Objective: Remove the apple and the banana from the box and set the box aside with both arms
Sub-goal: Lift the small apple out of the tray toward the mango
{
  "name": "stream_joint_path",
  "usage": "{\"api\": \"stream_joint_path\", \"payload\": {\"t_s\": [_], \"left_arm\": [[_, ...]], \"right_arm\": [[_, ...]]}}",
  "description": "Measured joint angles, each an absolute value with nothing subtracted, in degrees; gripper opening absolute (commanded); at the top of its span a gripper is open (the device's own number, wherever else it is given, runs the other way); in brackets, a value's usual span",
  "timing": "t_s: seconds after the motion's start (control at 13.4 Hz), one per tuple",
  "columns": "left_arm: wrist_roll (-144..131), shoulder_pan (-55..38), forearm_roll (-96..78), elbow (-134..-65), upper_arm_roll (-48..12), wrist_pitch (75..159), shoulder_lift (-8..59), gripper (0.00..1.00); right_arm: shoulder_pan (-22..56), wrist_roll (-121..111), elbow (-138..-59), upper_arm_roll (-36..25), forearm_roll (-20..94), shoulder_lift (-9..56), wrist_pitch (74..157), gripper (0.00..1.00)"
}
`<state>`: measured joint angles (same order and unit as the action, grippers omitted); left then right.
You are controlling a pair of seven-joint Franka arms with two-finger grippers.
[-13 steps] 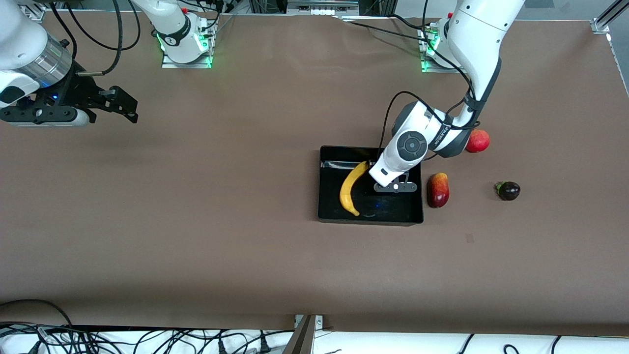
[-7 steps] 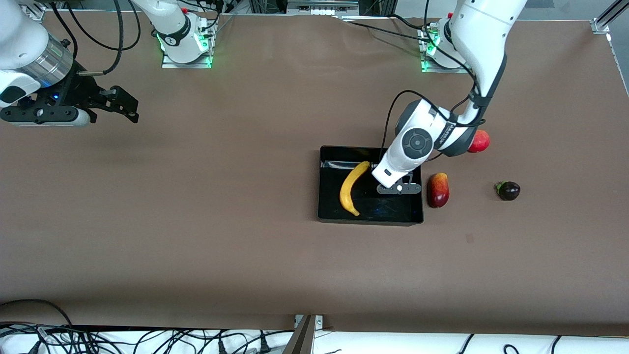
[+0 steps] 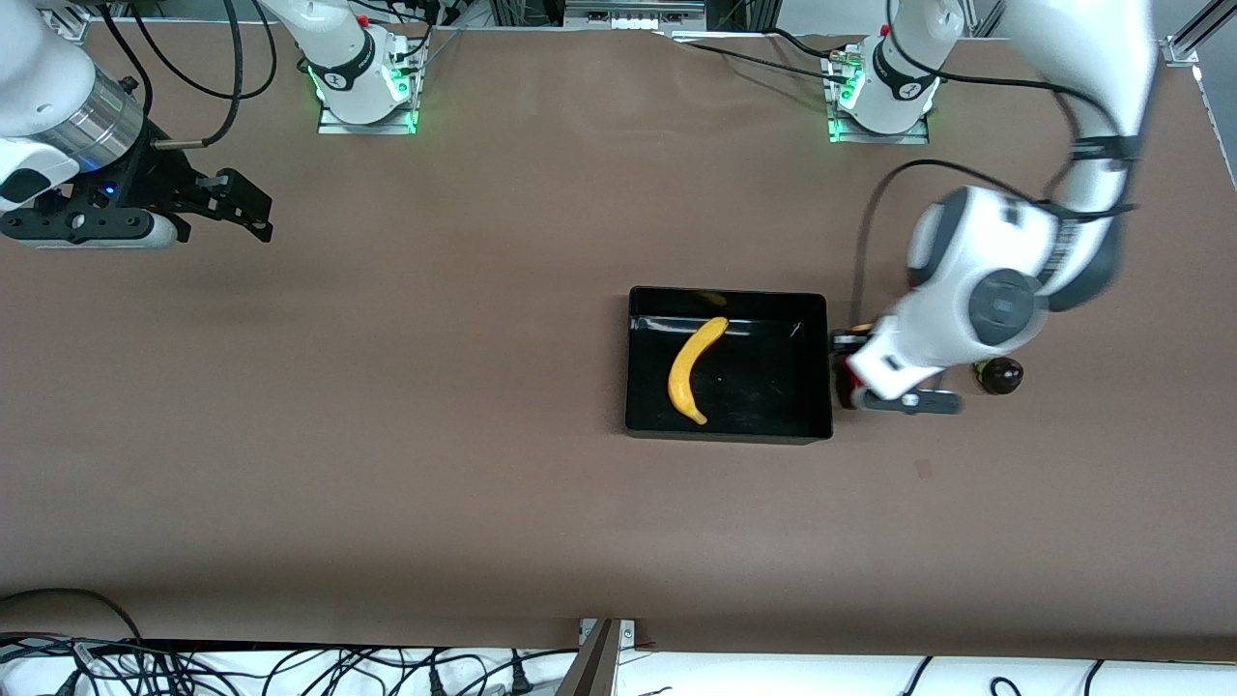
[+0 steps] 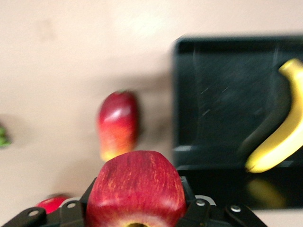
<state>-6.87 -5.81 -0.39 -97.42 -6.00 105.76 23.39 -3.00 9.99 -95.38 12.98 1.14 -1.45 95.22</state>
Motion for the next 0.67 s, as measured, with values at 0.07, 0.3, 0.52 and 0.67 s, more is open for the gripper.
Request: {"api": "stream_joint_path", "payload": {"t_s": [0.07, 0.3, 0.52, 0.67], "left_arm": [[-4.5, -4.5, 1.7, -99.4, -6.0, 105.2, 23.0, 0.10], [-3.5, -3.7, 6.6, -111.6, -6.1, 113.3, 20.1, 0.10], [-3.0, -2.1, 7.0, -126.5, -6.2, 131.7, 18.7, 0.12], [-3.0, -1.8, 7.0, -133.4, -6.2, 140.4, 19.0, 0.78]], "right_arm": [[-3.0, 10.0, -95.4, 13.0, 1.1, -1.5, 95.2, 1.00], [-2.4, 10.0, -95.4, 13.3, 1.1, -1.5, 95.2, 1.00], [-1.4, 10.0, -95.3, 13.4, 1.1, -1.5, 95.2, 1.00], [-1.3, 10.0, -95.3, 13.4, 1.1, -1.5, 95.2, 1.00]]}}
